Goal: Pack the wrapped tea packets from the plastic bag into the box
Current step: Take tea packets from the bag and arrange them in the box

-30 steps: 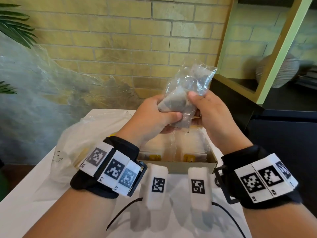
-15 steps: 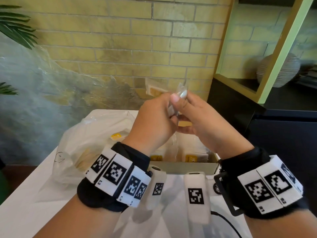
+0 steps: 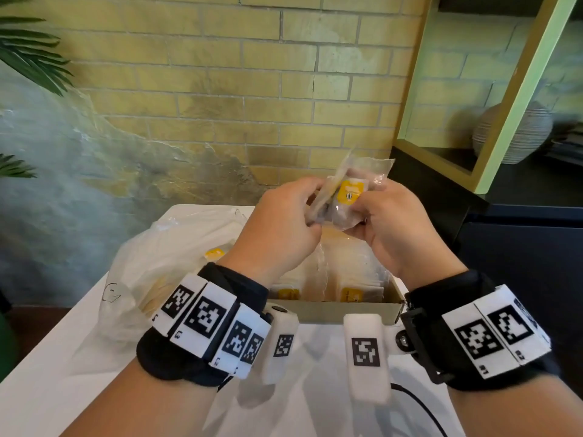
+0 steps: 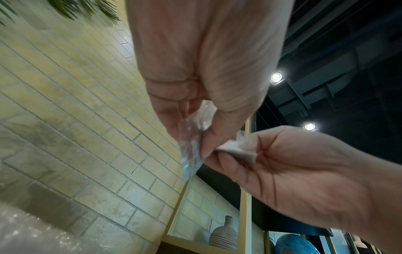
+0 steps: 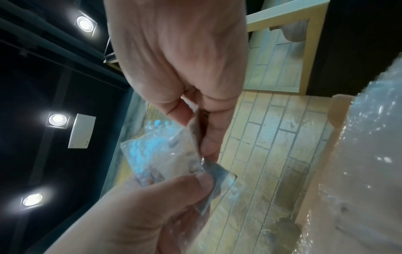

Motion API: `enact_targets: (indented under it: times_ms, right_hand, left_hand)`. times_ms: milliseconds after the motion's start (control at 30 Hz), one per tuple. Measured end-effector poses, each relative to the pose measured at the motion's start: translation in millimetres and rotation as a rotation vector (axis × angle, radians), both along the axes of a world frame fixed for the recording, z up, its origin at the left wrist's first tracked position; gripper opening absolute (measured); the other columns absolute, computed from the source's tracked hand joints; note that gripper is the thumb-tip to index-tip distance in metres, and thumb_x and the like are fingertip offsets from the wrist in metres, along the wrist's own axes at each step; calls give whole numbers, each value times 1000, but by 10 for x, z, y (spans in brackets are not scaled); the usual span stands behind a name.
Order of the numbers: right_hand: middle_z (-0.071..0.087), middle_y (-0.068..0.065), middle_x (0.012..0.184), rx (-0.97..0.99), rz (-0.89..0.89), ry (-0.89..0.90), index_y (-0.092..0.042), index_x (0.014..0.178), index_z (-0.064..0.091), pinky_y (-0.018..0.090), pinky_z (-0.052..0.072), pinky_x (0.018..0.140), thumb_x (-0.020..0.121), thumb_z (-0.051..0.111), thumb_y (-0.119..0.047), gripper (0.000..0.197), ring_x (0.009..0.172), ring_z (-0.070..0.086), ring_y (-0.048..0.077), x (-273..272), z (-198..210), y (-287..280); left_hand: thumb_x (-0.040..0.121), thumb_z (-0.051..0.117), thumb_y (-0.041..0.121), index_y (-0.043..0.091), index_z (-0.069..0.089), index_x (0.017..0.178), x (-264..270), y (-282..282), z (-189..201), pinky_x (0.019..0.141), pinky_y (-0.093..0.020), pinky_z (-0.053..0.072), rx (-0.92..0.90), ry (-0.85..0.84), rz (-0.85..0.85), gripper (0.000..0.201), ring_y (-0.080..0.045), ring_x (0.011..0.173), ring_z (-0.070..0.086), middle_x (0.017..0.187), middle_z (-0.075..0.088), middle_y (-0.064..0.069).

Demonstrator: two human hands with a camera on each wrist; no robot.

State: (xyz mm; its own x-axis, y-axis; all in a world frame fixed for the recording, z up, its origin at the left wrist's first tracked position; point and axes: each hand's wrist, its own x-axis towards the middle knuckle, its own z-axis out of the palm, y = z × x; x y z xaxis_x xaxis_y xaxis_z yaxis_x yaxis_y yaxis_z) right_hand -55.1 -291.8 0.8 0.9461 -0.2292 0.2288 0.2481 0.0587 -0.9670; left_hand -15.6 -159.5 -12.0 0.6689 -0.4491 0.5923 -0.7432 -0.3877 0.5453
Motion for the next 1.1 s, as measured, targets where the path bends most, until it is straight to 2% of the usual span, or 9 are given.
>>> enact_targets:
  times_ms: [167,267,400,533,667,767,867,967,1100]
  right_hand:
    - [69,8,85,54,-24,-10,-17,93,67,40,54,75,91,36,4,37,83,65,24,5,6,-66]
    - [71,5,80,6,-63,-28,-16,96,70,36,54,69,94,42,-7,29,78,68,21,-5,0,-87]
    - [71,3,80,-35,-115,-21,-20,91,68,36,55,73,94,43,-11,26,79,68,18,-9,-6,-109]
    - [62,7,87,-71,-283,7,-22,83,65,37,51,75,93,47,-11,23,84,59,22,47,-38,-189]
    - [56,5,119,-180,-489,12,-26,122,49,35,54,75,88,55,-6,39,96,60,21,100,-77,-324]
    - [56,4,106,-336,-521,13,-35,139,32,30,52,75,86,55,-2,67,88,60,17,80,-94,-378]
    - [60,-2,97,-571,-509,66,-27,110,61,30,52,75,89,49,-1,35,89,60,16,77,-105,-400]
    - [63,2,106,-617,-514,106,-23,95,63,25,48,71,90,47,-4,26,83,57,12,68,-103,-381]
    - [39,-2,146,-889,-437,-10,-20,139,40,22,29,102,84,63,-18,60,131,37,11,27,-59,-273]
  left_hand:
    - [80,64,3,25,58,123,54,30,7,62,-1,42,-132,166,56,48,10,68,57,70,54,15]
    - [76,69,6,22,64,102,93,42,17,79,-36,54,-177,276,44,31,-22,88,66,90,70,-9]
    - [78,69,3,23,66,92,98,72,27,71,-22,49,-240,384,-10,25,-13,84,65,88,70,3]
    - [79,67,2,25,65,82,122,105,43,68,-25,47,-286,422,-5,23,-10,72,61,76,67,5]
    - [81,66,1,14,68,89,151,140,70,83,-39,53,-362,451,2,16,-18,81,64,85,69,-6]
    - [82,64,1,16,67,84,162,168,89,84,-38,53,-404,470,4,15,-19,82,64,86,68,-8]
    - [84,63,0,23,64,74,160,182,98,74,-27,53,-445,486,-12,25,-9,70,62,73,66,2]
    - [85,61,-1,25,62,73,144,179,111,69,-21,51,-481,502,-25,28,-5,68,61,71,64,6]
    - [85,61,-2,21,64,78,129,165,126,71,-27,52,-520,524,-60,24,-17,78,62,85,66,-7]
